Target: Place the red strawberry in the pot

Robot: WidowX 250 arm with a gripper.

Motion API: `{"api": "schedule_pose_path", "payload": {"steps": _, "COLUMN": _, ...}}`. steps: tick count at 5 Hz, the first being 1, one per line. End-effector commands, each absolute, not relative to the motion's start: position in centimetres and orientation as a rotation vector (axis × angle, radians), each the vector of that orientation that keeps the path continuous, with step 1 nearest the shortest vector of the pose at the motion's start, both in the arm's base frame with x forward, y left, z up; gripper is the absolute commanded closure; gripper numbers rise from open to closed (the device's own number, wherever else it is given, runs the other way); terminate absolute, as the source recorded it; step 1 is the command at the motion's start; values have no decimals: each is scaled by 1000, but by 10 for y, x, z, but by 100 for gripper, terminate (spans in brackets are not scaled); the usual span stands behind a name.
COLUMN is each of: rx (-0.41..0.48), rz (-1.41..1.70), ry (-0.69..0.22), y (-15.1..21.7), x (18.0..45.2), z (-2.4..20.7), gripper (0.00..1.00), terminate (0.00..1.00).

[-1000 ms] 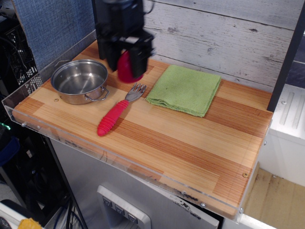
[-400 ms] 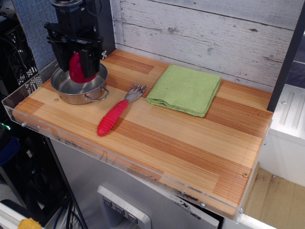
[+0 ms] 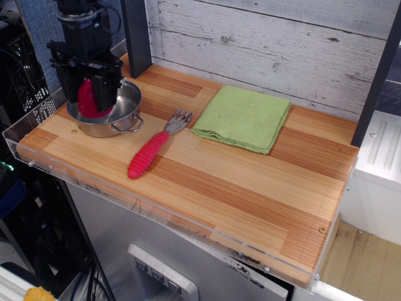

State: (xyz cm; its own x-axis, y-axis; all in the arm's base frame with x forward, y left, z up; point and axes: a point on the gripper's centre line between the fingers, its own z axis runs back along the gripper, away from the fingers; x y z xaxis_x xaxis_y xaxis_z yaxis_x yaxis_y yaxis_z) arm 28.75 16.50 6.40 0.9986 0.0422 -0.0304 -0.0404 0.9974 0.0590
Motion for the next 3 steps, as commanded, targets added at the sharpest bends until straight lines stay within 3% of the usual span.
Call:
{"api": "schedule_pose_path", "payload": {"steps": 1, "rx": 107, "rz": 90, "ry": -8, "y": 193, "x": 298, "z": 72, "gripper": 100, "terminate": 0}}
{"api": "schedule_pose_path", "payload": {"steps": 3, "rx": 73, "rz": 115, "ry": 6, "y": 193, "x": 310, "z": 55, "gripper": 100, "terminate": 0}}
